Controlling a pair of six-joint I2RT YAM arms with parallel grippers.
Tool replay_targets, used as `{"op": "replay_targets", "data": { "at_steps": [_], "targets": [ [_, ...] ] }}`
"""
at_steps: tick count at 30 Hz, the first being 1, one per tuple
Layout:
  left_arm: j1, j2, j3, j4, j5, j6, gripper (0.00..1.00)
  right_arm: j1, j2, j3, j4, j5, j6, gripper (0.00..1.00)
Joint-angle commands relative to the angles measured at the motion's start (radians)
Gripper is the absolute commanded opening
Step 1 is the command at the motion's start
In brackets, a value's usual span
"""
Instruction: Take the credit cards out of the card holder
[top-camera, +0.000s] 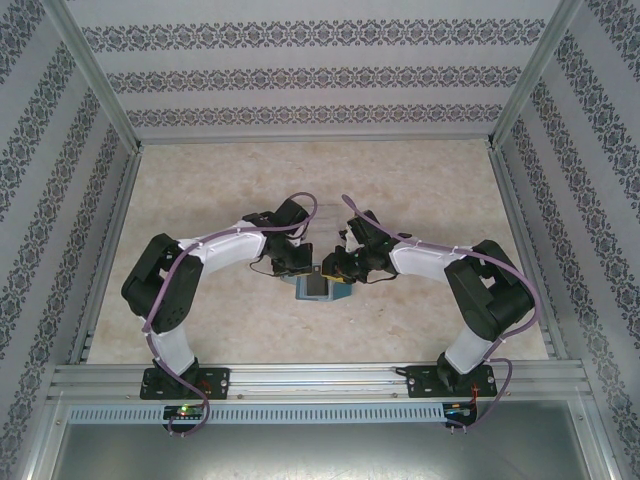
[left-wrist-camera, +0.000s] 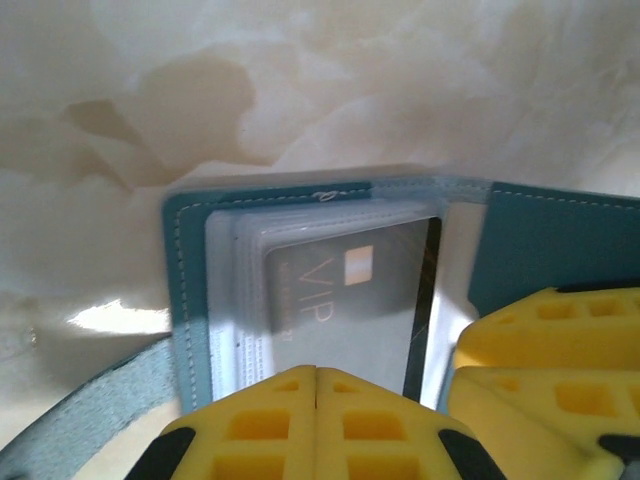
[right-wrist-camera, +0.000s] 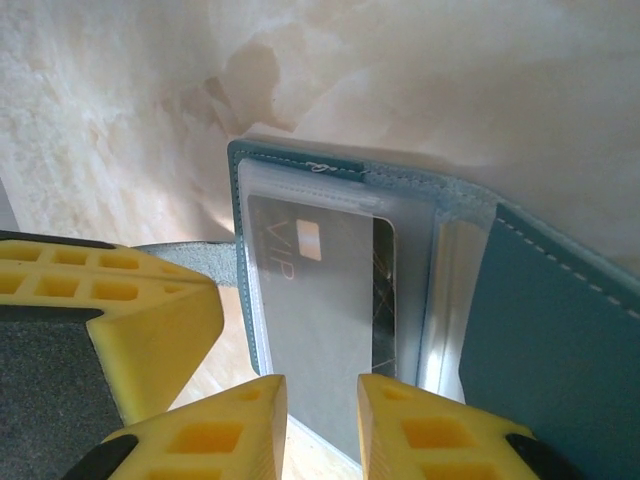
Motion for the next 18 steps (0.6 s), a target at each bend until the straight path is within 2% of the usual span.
{"op": "replay_targets", "data": {
  "at_steps": [1, 18],
  "targets": [
    [-0.009, 0.029, -0.029, 0.054, 0.024, -0.015, 0.04, 0.002, 0.017, -0.007, 0.014, -0.025, 0.005, 0.28],
    [-0.009, 0.047, -0.067, 0.05, 0.003, -0.019, 0.04, 0.02, 0.07, 0.017, 0.027, -0.042, 0.004, 0.28]
  ]
}}
